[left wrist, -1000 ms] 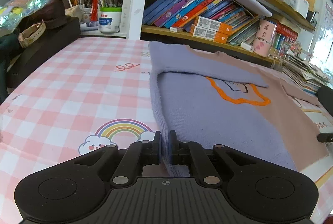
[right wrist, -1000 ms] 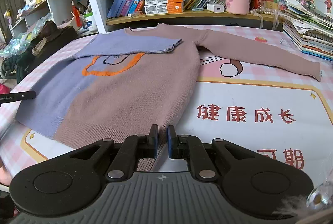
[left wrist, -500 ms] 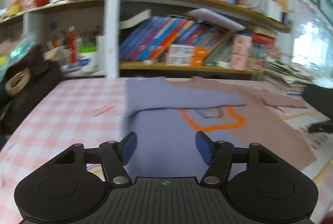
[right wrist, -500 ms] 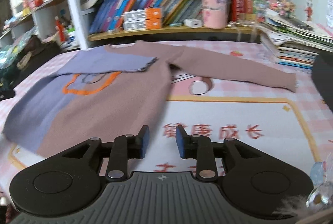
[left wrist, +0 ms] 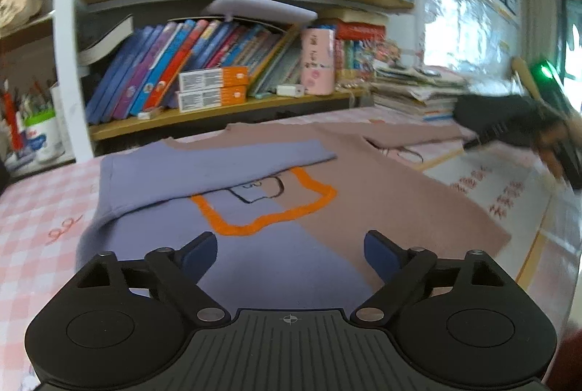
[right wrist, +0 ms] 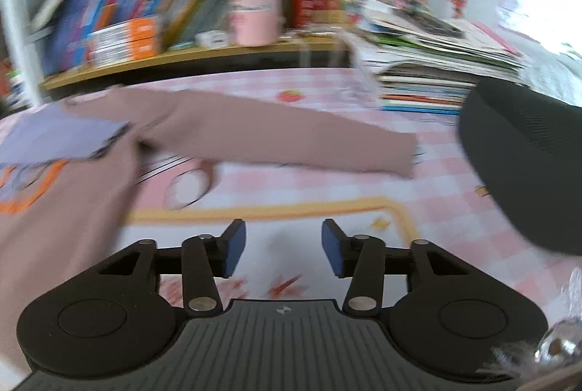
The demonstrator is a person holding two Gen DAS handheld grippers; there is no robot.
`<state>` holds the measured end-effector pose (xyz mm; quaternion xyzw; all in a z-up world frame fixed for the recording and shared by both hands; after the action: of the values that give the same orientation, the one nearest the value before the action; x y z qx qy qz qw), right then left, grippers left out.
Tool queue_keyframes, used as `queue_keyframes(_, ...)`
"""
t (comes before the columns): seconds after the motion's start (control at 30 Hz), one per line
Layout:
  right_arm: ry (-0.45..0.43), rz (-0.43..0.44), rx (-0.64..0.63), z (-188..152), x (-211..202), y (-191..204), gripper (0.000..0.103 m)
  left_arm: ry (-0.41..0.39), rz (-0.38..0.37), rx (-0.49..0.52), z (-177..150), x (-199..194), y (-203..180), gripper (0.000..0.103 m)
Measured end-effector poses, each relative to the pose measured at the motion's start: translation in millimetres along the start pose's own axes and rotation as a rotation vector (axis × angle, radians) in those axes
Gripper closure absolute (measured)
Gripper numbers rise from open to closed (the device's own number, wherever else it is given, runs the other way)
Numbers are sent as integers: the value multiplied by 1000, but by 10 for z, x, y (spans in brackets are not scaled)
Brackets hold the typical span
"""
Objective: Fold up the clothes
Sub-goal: 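Reach the right gripper to the mauve sleeve cuff and grasp it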
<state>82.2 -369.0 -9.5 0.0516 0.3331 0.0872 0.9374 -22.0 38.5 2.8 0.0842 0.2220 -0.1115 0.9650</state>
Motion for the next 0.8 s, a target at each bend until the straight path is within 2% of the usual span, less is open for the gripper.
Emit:
queue_keyframes(0.07,-11,-20,89,112,117,-183,44,2,7,14,-16,18,13,10)
queue_keyframes(0.17,-17,-71,197,245,295,-459,44,8,6,3,-45,19,58,7)
queue_keyframes(0.3,-3,-176,239,375,513,-743,45,5,3,3,-72,6,64,5)
queue_keyframes(0.53,-11,-235,306,466,689,-972,49,21,-6,23,-68,41,36,1)
queue_keyframes(0.6,-10,-238,285,479,717,-952,63,28,-16,29,-76,59,25,1)
queue_keyframes(0.73,-7,-220,238,509,761,-875,82,46,-33,38,-90,85,8,0)
queue_keyframes(0.77,-3,-208,231,524,778,-852,91,52,-37,41,-91,93,4,0)
queue_keyframes(0.8,5,-208,227,546,794,-832,93,55,-38,48,-94,96,-6,0)
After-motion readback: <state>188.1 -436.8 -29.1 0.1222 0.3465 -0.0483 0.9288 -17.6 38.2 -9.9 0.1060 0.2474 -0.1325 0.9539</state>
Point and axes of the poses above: each gripper's, at about its wrist camera, not at the fingertips, and x roughly the way its jaws point, y to its left, z to its top, the point moved 3 cm from there along x, roughly the way its jaws point, and after that the axes turned 10 degrees about z, right-handed, at the moved point
